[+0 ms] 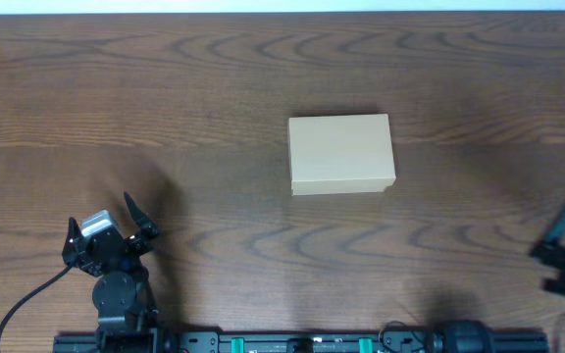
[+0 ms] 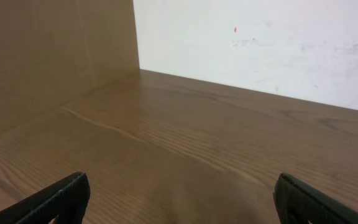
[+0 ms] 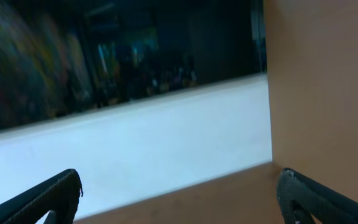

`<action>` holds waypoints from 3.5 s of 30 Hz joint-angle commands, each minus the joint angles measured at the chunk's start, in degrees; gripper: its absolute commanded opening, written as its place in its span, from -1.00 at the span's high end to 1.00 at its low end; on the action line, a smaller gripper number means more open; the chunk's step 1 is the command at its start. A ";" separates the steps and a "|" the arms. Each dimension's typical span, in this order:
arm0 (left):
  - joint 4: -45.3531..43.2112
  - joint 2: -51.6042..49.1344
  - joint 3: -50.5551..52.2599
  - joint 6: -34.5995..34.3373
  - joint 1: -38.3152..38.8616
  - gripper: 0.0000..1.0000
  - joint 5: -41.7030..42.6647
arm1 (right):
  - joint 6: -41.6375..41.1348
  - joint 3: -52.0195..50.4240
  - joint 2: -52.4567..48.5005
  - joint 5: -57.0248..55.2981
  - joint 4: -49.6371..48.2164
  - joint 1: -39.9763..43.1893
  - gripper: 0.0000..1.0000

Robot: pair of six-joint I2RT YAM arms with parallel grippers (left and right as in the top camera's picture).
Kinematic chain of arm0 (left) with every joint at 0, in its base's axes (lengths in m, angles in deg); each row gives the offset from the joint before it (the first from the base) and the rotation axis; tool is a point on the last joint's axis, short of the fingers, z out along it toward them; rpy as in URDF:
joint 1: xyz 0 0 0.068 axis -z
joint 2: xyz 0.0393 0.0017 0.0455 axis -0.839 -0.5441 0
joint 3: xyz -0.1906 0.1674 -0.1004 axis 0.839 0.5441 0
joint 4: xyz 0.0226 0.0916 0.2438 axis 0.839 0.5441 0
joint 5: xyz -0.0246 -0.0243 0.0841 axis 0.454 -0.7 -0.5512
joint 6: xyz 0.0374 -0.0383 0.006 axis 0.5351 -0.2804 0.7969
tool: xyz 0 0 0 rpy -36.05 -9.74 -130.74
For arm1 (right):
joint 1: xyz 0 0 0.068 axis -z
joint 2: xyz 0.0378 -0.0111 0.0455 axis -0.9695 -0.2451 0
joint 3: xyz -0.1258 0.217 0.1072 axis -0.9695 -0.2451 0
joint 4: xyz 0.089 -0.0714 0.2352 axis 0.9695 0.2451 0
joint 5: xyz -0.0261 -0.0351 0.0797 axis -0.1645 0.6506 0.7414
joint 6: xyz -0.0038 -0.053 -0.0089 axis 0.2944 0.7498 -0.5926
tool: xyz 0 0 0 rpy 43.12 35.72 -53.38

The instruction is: Pack container

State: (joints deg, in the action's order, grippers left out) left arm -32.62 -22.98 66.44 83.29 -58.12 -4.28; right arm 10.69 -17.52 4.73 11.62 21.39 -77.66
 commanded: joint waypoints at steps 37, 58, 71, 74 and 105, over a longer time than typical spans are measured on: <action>0.90 0.33 1.88 0.31 -0.28 -0.91 0.55 | 10.08 -55.47 18.91 13.00 -29.73 2.62 -0.98; 0.90 0.33 1.88 0.31 -0.28 -0.91 0.55 | 15.04 -61.22 18.88 14.69 -30.25 2.62 -0.99; 0.90 0.33 1.88 0.31 -0.28 -0.90 0.55 | 15.06 -61.22 18.88 14.69 -30.25 2.62 -0.99; 0.90 0.33 1.88 0.31 -0.28 -0.91 0.55 | 15.06 -61.22 18.88 14.69 -30.25 2.62 -0.98; 0.90 0.33 1.88 0.31 -0.28 -0.90 0.55 | 15.06 -61.22 18.88 14.69 -30.25 2.62 -0.99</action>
State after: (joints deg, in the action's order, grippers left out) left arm -32.62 -22.98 66.44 83.27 -58.12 -4.10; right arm 25.00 -78.46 23.27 25.90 -8.95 -75.54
